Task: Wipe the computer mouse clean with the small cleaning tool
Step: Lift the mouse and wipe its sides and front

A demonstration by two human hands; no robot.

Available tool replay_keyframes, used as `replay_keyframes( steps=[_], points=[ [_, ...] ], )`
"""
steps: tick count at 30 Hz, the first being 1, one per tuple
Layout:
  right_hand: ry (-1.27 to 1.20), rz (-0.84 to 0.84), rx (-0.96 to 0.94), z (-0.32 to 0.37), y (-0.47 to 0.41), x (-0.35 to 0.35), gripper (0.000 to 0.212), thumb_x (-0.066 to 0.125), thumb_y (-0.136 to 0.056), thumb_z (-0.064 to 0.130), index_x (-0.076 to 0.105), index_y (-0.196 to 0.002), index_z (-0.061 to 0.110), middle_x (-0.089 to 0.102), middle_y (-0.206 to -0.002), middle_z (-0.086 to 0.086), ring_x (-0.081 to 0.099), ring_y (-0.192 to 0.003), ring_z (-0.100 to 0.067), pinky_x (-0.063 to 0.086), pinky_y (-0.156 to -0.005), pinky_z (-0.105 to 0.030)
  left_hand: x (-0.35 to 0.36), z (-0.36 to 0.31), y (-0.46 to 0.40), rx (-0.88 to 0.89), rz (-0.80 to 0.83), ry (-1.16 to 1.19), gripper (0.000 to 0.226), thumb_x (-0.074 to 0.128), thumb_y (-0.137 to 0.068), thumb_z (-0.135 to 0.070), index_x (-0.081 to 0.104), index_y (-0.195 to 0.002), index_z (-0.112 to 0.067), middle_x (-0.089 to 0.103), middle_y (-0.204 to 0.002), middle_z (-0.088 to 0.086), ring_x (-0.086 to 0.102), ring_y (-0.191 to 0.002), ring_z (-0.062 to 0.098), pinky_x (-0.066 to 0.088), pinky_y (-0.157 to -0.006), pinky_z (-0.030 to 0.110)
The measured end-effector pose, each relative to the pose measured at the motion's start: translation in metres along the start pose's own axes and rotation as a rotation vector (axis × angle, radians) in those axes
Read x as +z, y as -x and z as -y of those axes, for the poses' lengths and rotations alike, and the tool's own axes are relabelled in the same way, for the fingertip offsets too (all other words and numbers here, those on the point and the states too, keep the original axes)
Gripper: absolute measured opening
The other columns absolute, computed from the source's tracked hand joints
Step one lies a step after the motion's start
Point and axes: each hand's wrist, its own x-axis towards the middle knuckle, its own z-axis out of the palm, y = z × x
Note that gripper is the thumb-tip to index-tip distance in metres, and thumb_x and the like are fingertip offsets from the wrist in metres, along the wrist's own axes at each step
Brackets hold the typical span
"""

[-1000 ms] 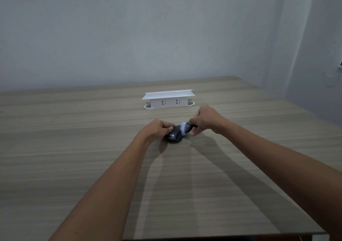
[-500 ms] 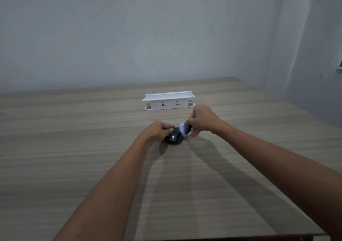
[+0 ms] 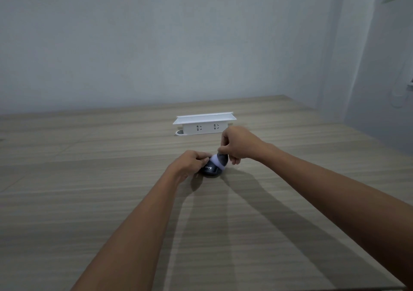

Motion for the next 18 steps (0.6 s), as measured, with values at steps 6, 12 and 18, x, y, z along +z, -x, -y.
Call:
replay_keyframes(
  steps=[6,12,18],
  points=[
    [-0.018,0.081,-0.06,0.012,0.004,0.007,0.019,0.066,-0.088,0.011,0.07,-0.077,-0.005,0.073,-0.058,-0.017,0.066,-0.039,-0.016,0.062,-0.055,-0.03,-0.001,-0.005,0.002,0.024,-0.01,-0.014,0.031,0.049,-0.098,-0.001,0.069,-0.121,-0.004,0.069,-0.107,0.007,0.06,-0.099,0.015,0.047,-0.089,0.025],
    [0.06,-0.028,0.054,-0.007,-0.005,0.003,0.02,0.056,-0.083,0.001,0.068,-0.067,-0.003,0.072,-0.057,-0.018,0.067,-0.043,-0.02,0.061,-0.056,-0.028,0.001,-0.004,0.0,0.011,-0.038,-0.039,0.034,0.051,-0.099,-0.005,0.06,-0.132,-0.002,0.064,-0.128,0.01,0.056,-0.109,0.012,0.042,-0.101,0.023],
    [-0.139,-0.007,0.12,-0.027,0.003,0.007,0.027,0.057,-0.082,0.0,0.077,-0.065,0.0,0.071,-0.054,-0.014,0.069,-0.044,-0.019,0.054,-0.046,-0.019,0.0,-0.003,-0.006,0.001,-0.047,-0.102,0.034,0.055,-0.098,-0.012,0.063,-0.131,-0.007,0.065,-0.131,0.007,0.059,-0.119,0.017,0.042,-0.11,0.03]
  ],
)
